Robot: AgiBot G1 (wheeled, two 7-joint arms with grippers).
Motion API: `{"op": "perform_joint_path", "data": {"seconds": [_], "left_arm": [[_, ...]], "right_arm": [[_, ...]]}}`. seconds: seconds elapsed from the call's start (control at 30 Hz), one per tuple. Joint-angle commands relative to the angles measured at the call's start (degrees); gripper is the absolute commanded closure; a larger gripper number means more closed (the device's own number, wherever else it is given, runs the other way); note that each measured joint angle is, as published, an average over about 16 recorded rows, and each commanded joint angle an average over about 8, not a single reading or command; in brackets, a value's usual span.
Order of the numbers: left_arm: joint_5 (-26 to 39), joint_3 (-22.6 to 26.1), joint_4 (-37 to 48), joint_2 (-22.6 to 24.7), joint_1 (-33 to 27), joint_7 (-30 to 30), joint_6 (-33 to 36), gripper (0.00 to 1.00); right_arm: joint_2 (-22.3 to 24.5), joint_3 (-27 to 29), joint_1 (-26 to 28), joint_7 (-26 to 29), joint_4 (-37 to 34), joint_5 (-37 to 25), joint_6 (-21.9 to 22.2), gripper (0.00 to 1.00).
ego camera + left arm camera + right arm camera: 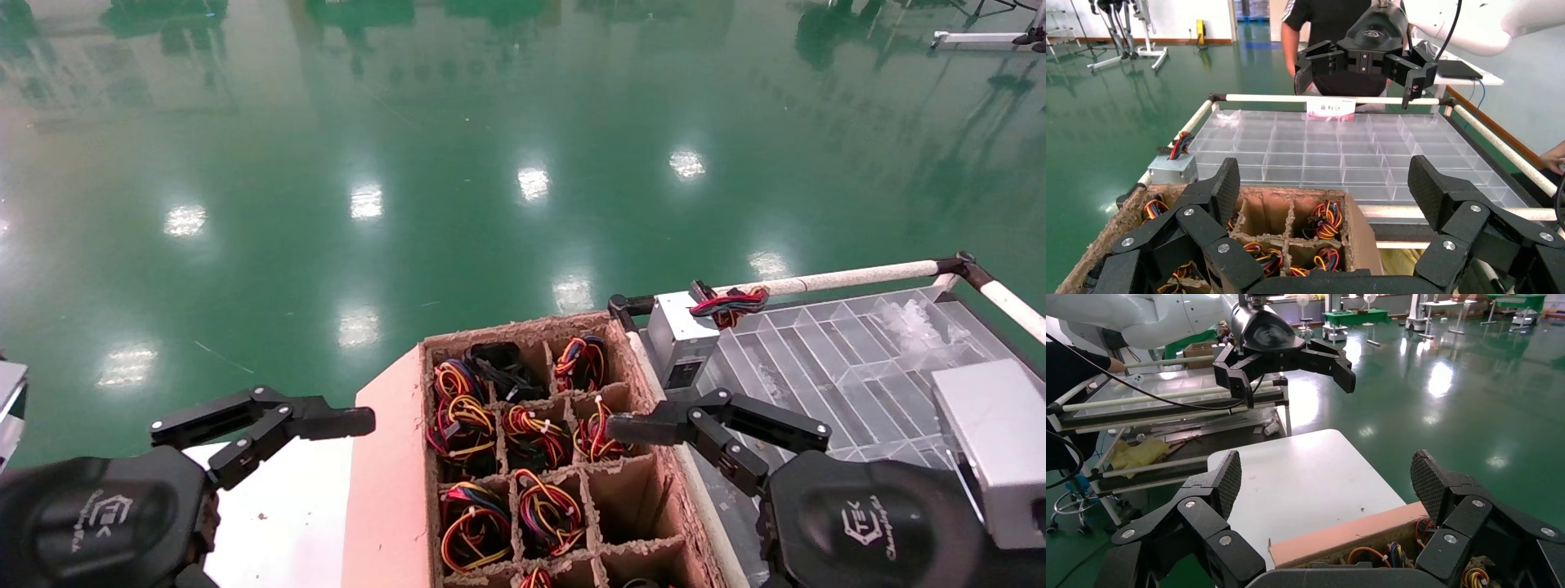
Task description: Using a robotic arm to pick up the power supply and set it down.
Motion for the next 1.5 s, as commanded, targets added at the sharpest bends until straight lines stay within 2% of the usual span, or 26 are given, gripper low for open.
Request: {"op": "perform_joint_path", "data": {"seconds": [0.03,0.5,0.53,0.77,0.8,1.5], "left_arm": [[0.0,0.0,0.0,0.0,0.0,0.0,0.0,0.00],[0.0,0.0,0.0,0.0,0.0,0.0,0.0,0.00],[0.0,0.0,0.0,0.0,0.0,0.0,0.0,0.10],[0.0,0.0,0.0,0.0,0.0,0.0,0.0,0.98],[0.0,0.0,0.0,0.0,0.0,0.0,0.0,1.00],[0.0,0.0,0.0,0.0,0.0,0.0,0.0,1.00]], "right_arm": [[0.0,0.0,0.0,0.0,0.0,0.0,0.0,0.00],[0.0,0.0,0.0,0.0,0.0,0.0,0.0,0.00],[0.0,0.0,0.0,0.0,0.0,0.0,0.0,0.00],[0.0,0.0,0.0,0.0,0.0,0.0,0.0,0.00],[0.0,0.0,0.0,0.0,0.0,0.0,0.0,0.00],[0.0,0.0,0.0,0.0,0.0,-0.1,0.0,0.00]]}}
